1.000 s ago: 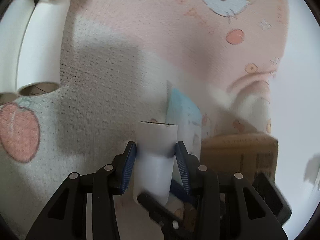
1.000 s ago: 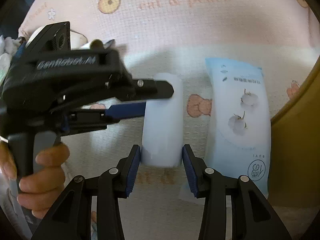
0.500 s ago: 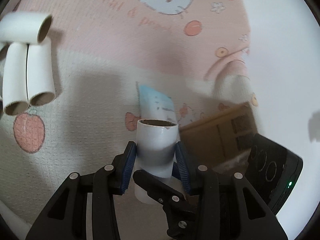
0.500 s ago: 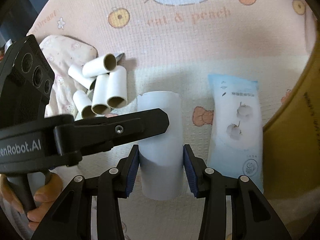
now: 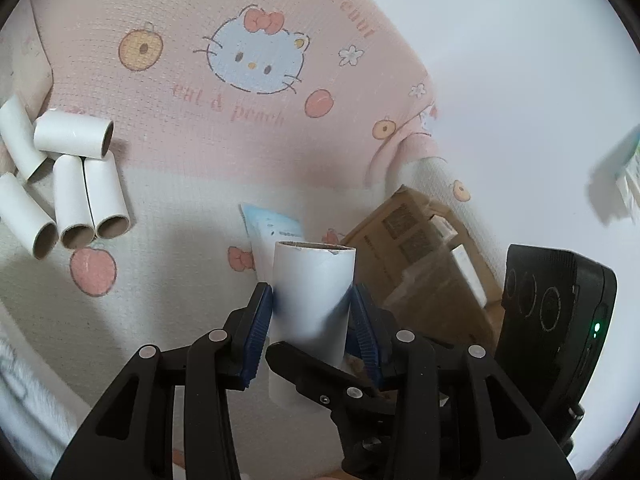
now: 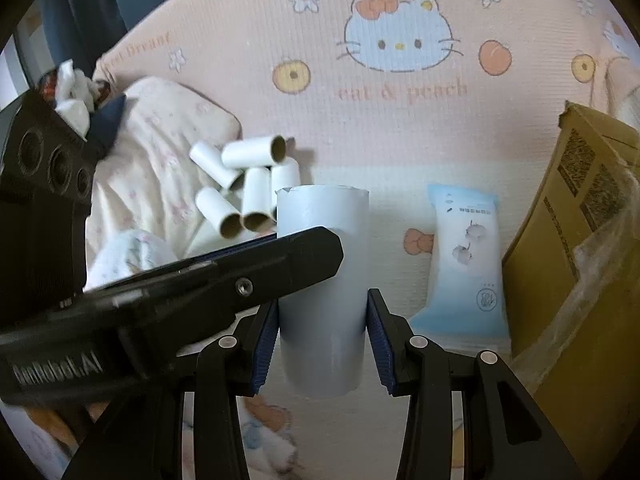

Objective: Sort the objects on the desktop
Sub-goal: 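Close both grippers on the white tube and lift it, then carry the held white tube over the cardboard box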

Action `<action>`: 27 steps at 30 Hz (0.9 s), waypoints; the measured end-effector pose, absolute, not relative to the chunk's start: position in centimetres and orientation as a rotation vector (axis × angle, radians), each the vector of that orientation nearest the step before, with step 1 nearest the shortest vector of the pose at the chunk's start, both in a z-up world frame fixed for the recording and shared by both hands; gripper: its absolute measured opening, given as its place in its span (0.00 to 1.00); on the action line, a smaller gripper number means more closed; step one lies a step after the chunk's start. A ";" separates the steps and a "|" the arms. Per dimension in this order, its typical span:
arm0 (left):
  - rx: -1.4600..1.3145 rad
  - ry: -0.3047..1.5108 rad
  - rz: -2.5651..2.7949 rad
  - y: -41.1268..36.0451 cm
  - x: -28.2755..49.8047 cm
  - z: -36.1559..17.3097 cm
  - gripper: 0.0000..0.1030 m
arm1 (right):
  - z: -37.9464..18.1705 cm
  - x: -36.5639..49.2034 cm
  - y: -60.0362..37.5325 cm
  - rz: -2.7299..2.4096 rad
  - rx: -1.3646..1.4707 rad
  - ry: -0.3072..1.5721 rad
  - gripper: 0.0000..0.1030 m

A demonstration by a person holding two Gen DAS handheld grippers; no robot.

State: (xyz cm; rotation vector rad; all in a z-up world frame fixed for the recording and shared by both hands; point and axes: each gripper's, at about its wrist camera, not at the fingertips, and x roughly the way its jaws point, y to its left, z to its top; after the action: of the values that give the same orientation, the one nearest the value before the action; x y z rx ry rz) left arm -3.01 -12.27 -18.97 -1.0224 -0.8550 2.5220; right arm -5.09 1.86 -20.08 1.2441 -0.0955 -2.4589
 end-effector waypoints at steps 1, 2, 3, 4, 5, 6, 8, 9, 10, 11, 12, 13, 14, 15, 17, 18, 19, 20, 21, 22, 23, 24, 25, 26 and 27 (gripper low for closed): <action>-1.018 -0.879 2.517 -12.2 -2.9 -18.6 0.43 | -20.0 -5.2 1.7 -2.461 1.243 -0.091 0.39; -1.012 -0.908 2.507 -12.2 -2.9 -18.2 0.43 | -19.5 -4.9 1.8 -2.466 1.231 -0.075 0.39; -1.007 -0.923 2.500 -12.2 -2.9 -17.8 0.43 | -18.9 -4.6 1.9 -2.473 1.205 -0.056 0.39; -1.005 -0.933 2.489 -12.0 -3.0 -17.3 0.43 | -18.2 -4.1 2.3 -2.481 1.187 -0.049 0.39; -1.006 -0.932 2.483 -11.8 -3.2 -16.9 0.43 | -17.8 -3.8 2.5 -2.487 1.176 -0.046 0.39; -1.007 -0.923 2.480 -11.4 -3.3 -16.5 0.43 | -17.2 -3.6 2.8 -2.494 1.162 -0.039 0.39; -1.002 -0.885 2.487 -10.5 -3.7 -15.4 0.43 | -16.5 -3.3 3.4 -2.503 1.148 -0.028 0.39; -1.002 -0.865 2.491 -10.0 -3.7 -14.8 0.43 | -16.0 -3.1 3.9 -2.512 1.131 -0.032 0.39; -1.004 -0.839 2.497 -9.4 -3.9 -14.2 0.43 | -15.7 -3.1 4.2 -2.517 1.119 -0.039 0.39; -1.011 -0.812 2.502 -8.8 -4.2 -13.5 0.43 | -15.3 -2.9 4.6 -2.522 1.107 -0.047 0.39; -1.014 -0.782 2.509 -8.2 -4.4 -12.8 0.43 | -14.9 -2.8 5.2 -2.530 1.095 -0.058 0.39; -1.015 -0.756 2.515 -7.5 -4.5 -12.3 0.43 | -14.7 -2.7 5.5 -2.535 1.090 -0.065 0.39; -1.023 -0.720 2.522 -6.7 -4.6 -11.7 0.43 | -14.3 -2.5 6.0 -2.545 1.077 -0.075 0.39; -1.033 -0.691 2.526 -6.0 -4.8 -11.1 0.43 | -13.8 -2.3 6.5 -2.558 1.060 -0.083 0.39; -1.045 -0.630 2.534 -4.5 -5.3 -9.6 0.43 | -13.1 -2.2 7.3 -2.571 1.043 -0.102 0.39; -1.055 -0.600 2.533 -3.8 -5.6 -9.0 0.43 | -12.5 -2.1 8.1 -2.579 1.025 -0.128 0.39; -1.065 -0.566 2.529 -3.1 -5.9 -8.4 0.43 | -12.2 -2.1 8.5 -2.582 1.018 -0.141 0.39; -1.071 -0.529 2.522 -2.3 -6.3 -7.8 0.43 | -11.8 -2.1 9.0 -2.589 1.010 -0.154 0.39; -1.069 -0.509 2.515 -1.7 -6.6 -7.3 0.43 | -11.2 -2.1 9.7 -2.599 0.998 -0.156 0.39; -1.060 -0.495 2.506 -1.1 -6.9 -6.8 0.43 | -10.9 -2.1 10.0 -2.606 0.992 -0.150 0.39; -1.049 -0.482 2.498 -0.6 -7.3 -6.3 0.43 | -10.5 -2.1 10.4 -2.622 0.979 -0.136 0.39; -1.043 -0.474 2.490 -0.2 -7.7 -5.9 0.43 | -9.9 -2.0 11.0 -2.639 0.962 -0.122 0.39; -1.038 -0.468 2.484 0.2 -8.1 -5.4 0.43 | -9.5 -2.0 11.5 -2.649 0.951 -0.121 0.39; -1.027 -0.460 2.478 0.7 -8.4 -4.9 0.43 | -9.1 -2.1 12.0 -2.659 0.943 -0.123 0.39; -1.018 -0.449 2.473 1.2 -8.7 -4.5 0.43 | -8.6 -2.1 12.6 -2.668 0.935 -0.127 0.39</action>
State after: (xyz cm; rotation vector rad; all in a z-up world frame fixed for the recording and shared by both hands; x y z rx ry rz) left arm -8.73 1.18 -4.53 -1.0185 -0.4494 2.4733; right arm -2.11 12.65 -8.65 0.9352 -0.1273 -2.6677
